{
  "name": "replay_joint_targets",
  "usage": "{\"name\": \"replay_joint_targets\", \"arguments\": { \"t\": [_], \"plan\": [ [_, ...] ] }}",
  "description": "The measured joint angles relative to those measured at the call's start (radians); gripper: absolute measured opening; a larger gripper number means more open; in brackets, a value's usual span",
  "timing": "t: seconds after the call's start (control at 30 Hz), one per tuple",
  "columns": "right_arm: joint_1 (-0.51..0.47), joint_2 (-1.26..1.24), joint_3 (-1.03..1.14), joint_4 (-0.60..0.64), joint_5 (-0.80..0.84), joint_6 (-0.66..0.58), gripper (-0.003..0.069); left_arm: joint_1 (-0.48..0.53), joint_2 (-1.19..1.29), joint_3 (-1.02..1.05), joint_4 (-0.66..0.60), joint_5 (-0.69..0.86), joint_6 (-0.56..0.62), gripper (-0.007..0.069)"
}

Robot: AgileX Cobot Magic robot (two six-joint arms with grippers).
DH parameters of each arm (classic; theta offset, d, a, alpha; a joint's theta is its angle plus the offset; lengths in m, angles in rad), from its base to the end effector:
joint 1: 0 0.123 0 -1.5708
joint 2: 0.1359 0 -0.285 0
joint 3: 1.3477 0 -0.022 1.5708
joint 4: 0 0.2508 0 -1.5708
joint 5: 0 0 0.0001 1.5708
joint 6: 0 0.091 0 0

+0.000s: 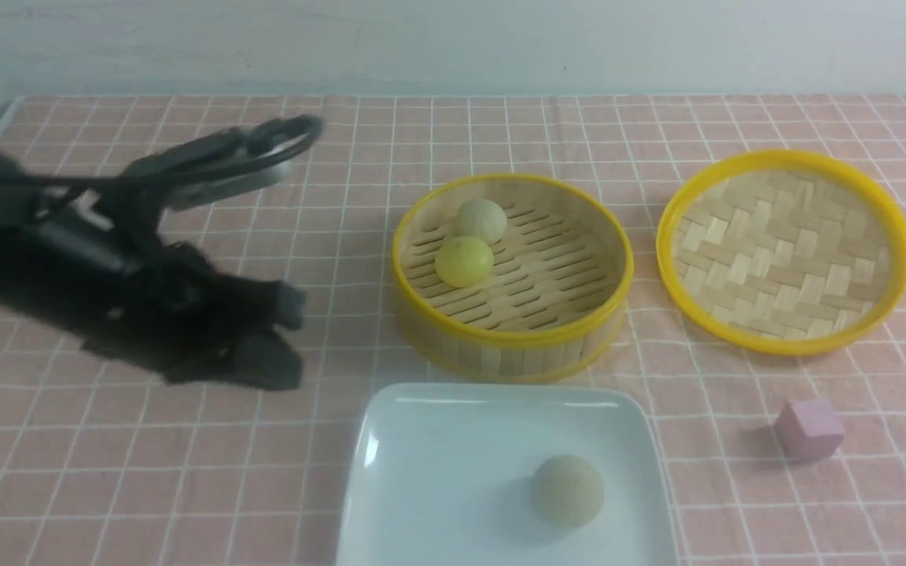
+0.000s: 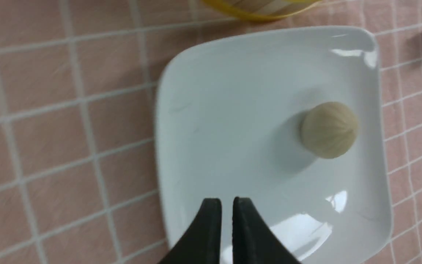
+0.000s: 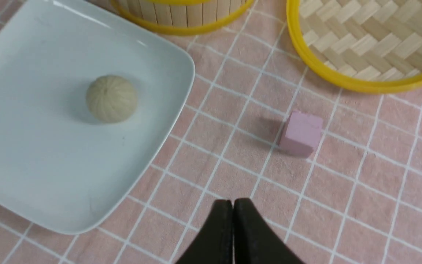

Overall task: Put the steamed buns into the plate on the pink tablecloth.
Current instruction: 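Reach into the bamboo steamer and grasp a bun with the left gripper, then carry the bun from the bamboo steamer to the plate with the left gripper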

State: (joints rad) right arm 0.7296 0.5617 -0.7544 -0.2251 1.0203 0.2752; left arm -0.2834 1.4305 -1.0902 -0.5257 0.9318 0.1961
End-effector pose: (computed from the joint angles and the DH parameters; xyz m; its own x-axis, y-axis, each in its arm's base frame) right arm 0.0735 0.0425 0.3369 -0.5757 -0.3102 -0.7565 -0.4648 0.8854 -0.0093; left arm 0.2621 -0.1146 0.2917 -0.9119 0.1354 -0.3874 0.3047 0.8556 -0.4184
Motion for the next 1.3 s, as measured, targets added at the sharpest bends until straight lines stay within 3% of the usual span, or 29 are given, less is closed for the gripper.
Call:
{"name": "replay_joint_targets", "arguments": {
  "t": [0.17,0.37,0.53,0.67,0.8,0.87,0.97,1.03,1.3],
  "plan": [
    [0.000,-0.123,0.055,-0.018,-0.019,0.000,0.0000,-0.119,0.197,-0.313,0.101,0.006,-0.057,0.0120],
    [0.000,-0.132,0.056,-0.023,-0.003,0.000,0.0008,-0.209,0.420,-0.607,0.302,0.014,-0.162,0.0303],
    [0.000,-0.132,0.056,-0.023,0.008,0.000,0.0008,-0.241,0.595,-0.756,0.459,-0.026,-0.174,0.0431],
    [0.000,-0.132,0.056,-0.026,0.008,0.000,0.0009,-0.242,0.681,-0.777,0.500,-0.106,-0.177,0.0444],
    [0.000,-0.132,0.056,-0.027,0.008,0.001,0.0018,-0.242,0.779,-0.783,0.518,-0.172,-0.205,0.0388],
    [0.000,-0.132,0.056,-0.027,0.008,0.002,0.0022,-0.242,0.803,-0.783,0.508,-0.168,-0.245,0.0304],
    [0.000,-0.132,0.056,-0.028,0.008,0.005,0.0027,-0.242,0.795,-0.801,0.486,-0.132,-0.278,0.0104],
    [0.000,-0.132,0.057,-0.029,0.008,0.005,0.0029,-0.243,0.778,-0.827,0.485,-0.068,-0.278,0.0040],
    [0.000,-0.132,0.085,-0.031,0.003,0.005,0.0038,-0.246,0.600,-0.948,0.489,0.262,-0.258,0.0019]
  ]
}}
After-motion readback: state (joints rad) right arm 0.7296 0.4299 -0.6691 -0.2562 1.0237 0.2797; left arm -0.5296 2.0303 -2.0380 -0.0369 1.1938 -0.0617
